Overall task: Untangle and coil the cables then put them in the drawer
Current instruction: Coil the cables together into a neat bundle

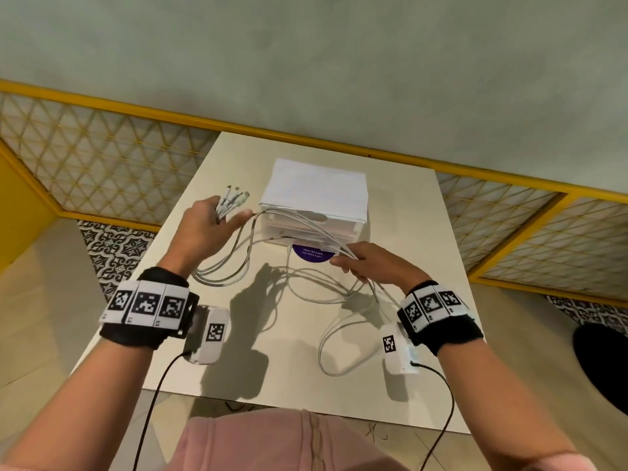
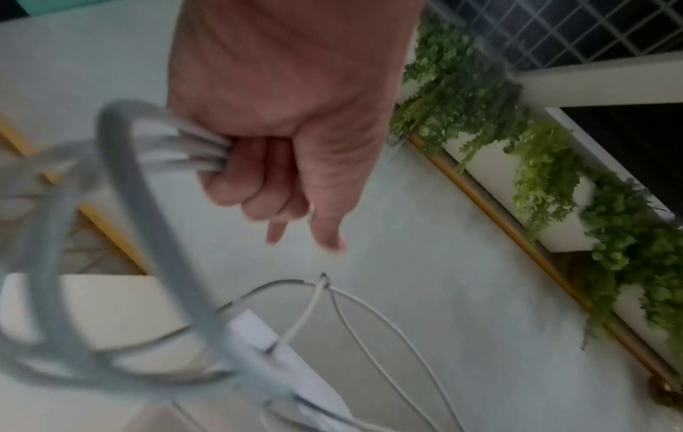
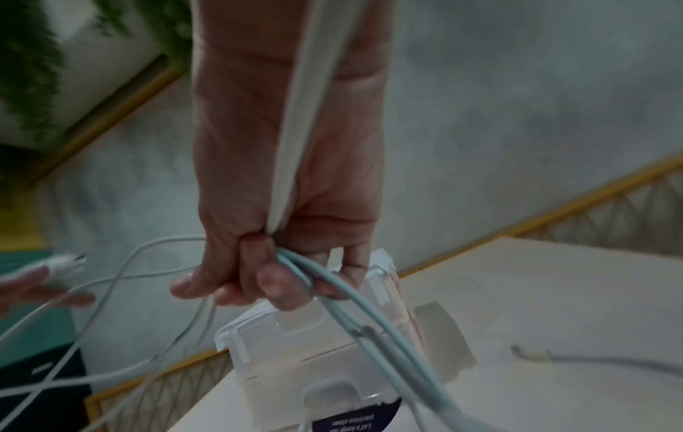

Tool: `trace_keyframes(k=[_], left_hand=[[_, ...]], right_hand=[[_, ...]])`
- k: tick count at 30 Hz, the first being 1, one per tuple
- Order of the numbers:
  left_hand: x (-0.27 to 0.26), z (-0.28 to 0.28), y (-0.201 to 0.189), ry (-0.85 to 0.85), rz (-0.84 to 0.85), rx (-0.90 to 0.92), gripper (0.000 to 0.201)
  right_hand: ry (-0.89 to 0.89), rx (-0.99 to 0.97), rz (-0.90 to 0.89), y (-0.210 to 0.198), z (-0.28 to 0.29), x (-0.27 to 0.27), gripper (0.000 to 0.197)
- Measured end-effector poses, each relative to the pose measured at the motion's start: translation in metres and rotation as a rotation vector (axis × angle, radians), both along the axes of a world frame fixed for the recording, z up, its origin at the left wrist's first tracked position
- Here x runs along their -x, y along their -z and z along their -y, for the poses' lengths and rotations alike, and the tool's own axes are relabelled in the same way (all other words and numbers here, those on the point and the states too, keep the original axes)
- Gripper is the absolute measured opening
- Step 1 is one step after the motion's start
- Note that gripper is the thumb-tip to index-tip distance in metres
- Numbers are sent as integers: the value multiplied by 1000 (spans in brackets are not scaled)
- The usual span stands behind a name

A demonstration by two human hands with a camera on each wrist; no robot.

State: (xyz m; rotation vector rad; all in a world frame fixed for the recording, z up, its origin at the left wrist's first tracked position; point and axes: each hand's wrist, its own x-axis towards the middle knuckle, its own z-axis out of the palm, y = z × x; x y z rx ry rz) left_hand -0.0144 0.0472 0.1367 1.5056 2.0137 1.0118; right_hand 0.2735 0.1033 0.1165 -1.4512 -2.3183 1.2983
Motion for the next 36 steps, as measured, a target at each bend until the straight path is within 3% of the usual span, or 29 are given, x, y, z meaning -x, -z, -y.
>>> trace_keyframes(k=[3,6,9,13,15,19,22,24,27,30,34,36], left_hand=[[-20,3,-5,-25,98,-234,30],[-49,5,-10,199,88,-319,25],[-73,0,-6,449,-22,-355,35],[-93,-8,15,654,-55,-147,37],[-97,-8,27,671,27,-28,34],[-98,-4,38,734,165,158,36],[-92,-8,32,638,103,173,39],[-82,-11,24,563,86,125,40],[-60,-16,7,466,130,34,40],[-47,-18,-4,399,117,8,41],[-35,-17,-7,310,-14,31,47],[-28,-14,-6,276,-110,45,51]], right_hand=[[-66,1,110,-8,5,6,29],[-131,-25,163,-10,11,15,30],[-204,-36,221,-12,17,27,34],[-247,-57,220,-17,20,33,37],[-249,-57,165,-22,20,28,23],[-178,12,70,-19,19,12,22],[-105,-3,-14,-4,14,-5,11],[-31,-100,-7,10,8,-23,21],[212,-225,-58,23,4,-47,21],[387,-82,-266,26,6,-55,9],[451,92,-468,14,12,-50,39],[456,-52,-322,8,8,-50,47]])
